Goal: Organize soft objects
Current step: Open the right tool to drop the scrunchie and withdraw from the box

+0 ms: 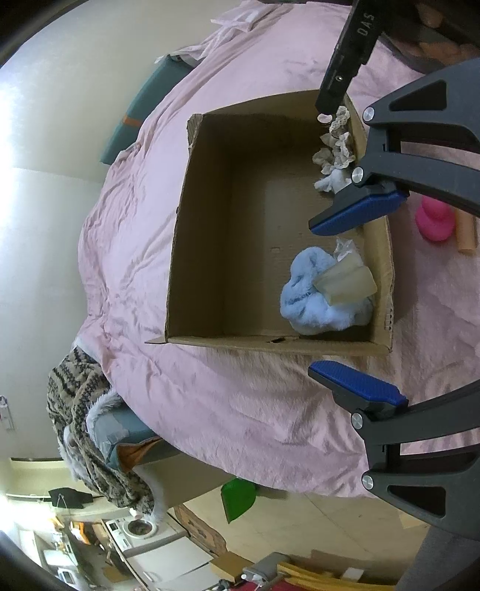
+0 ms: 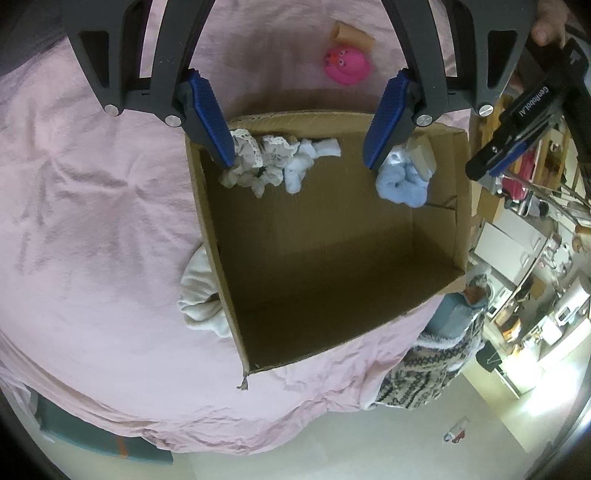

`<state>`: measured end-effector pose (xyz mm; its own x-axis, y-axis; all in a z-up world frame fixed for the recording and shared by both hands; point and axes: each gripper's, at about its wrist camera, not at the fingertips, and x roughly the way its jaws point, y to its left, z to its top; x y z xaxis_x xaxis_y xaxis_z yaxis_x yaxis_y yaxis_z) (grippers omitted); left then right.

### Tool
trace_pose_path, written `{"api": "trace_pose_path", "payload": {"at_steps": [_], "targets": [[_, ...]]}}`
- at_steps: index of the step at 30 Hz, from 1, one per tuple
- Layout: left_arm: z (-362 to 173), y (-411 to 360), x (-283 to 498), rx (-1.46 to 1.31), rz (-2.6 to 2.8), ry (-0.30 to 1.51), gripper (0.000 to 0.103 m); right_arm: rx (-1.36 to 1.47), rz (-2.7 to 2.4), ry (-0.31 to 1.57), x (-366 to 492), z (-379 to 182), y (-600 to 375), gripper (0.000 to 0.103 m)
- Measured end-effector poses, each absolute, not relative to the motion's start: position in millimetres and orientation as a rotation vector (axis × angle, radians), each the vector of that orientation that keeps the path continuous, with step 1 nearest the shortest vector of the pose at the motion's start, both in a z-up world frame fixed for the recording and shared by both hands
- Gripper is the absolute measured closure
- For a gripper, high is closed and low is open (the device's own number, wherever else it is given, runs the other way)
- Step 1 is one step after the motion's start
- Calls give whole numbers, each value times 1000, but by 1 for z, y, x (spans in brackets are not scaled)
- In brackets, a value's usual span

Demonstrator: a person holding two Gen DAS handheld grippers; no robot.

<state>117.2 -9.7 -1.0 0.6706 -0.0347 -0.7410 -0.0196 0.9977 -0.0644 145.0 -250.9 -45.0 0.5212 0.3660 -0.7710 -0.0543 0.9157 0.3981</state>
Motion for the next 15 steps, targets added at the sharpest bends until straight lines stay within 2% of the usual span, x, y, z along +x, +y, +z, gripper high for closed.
{"api": "trace_pose_path", "payload": {"at_steps": [15], "targets": [[7, -1, 82, -74, 15, 832, 36, 318, 271, 981, 120, -35, -248, 27]]}}
